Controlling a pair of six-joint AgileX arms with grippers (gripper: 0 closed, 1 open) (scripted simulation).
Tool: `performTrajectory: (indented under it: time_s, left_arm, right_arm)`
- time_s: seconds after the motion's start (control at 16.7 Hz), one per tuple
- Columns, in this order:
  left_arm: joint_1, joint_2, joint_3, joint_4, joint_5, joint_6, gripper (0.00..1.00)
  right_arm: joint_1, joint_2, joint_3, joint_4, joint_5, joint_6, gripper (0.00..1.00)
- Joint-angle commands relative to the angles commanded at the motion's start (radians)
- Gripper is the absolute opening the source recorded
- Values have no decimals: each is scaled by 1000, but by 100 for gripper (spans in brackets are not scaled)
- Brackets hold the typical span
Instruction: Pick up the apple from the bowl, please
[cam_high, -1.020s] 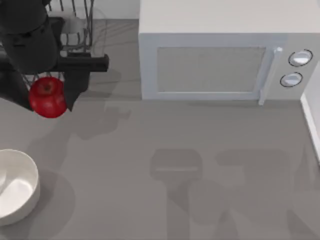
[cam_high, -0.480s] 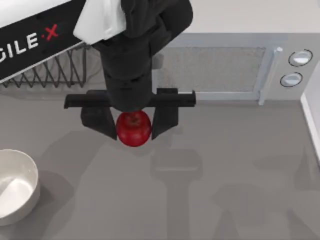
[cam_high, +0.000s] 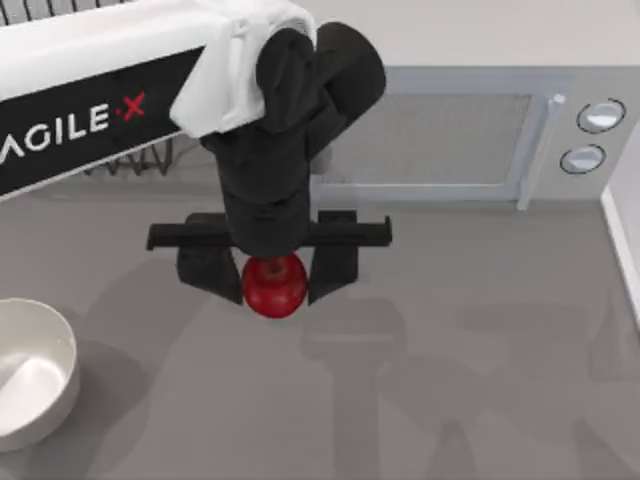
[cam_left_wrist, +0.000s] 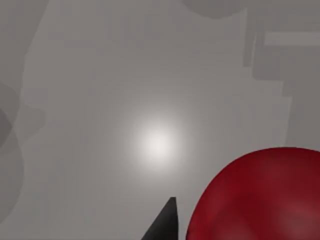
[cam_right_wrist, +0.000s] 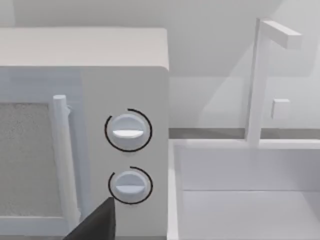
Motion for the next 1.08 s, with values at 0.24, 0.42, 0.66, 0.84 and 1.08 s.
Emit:
performTrajectory:
  time_s: [0.24, 0.42, 0.66, 0.84, 1.08]
  left_arm:
    - [0, 31, -164, 203, 0, 0, 0]
    - [0, 41, -219, 258, 0, 1, 0]
    - [0, 41, -219, 259, 0, 1, 8]
    - [0, 41, -219, 259, 0, 1, 30]
    - [0, 41, -219, 259, 0, 1, 60]
  right_arm:
    - [0, 0, 0, 0, 0, 0, 100]
    - [0, 0, 0, 0, 0, 0, 100]
    - [0, 0, 0, 0, 0, 0, 100]
    - [0, 0, 0, 0, 0, 0, 100]
    - [0, 0, 0, 0, 0, 0, 100]
